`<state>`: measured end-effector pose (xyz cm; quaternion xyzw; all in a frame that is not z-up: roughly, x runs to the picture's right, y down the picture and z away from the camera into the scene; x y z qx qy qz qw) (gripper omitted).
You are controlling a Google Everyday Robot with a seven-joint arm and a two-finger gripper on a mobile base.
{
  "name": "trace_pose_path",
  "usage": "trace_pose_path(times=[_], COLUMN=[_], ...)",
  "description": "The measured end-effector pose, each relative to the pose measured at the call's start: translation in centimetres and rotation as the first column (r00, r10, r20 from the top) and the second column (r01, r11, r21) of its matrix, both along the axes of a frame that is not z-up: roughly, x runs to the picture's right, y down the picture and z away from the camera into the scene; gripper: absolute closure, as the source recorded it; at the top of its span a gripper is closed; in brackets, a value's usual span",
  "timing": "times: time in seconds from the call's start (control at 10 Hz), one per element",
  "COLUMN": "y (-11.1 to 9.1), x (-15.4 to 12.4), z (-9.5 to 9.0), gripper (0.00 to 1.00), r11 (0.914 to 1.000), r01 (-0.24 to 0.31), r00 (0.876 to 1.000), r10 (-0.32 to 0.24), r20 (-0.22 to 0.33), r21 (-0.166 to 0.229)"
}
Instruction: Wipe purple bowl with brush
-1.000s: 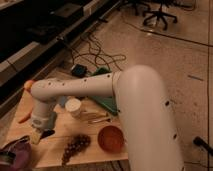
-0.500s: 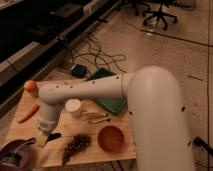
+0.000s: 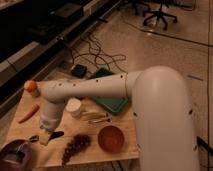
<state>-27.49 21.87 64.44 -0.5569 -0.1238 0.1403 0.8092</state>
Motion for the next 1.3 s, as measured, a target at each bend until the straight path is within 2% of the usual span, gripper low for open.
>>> trace_pose_path(times=[0.8, 1.3], y=[-2.9, -2.7], x=[-3.4, -5.5], z=[2.5, 3.0], gripper=[1.0, 1.0], r11=[0.9997, 0.9993], r01=[0.015, 0.033], r00=[1.0, 0.998], r10=[-0.015, -0.034], r20=[0.022, 0.06], r21=[0.019, 0.017])
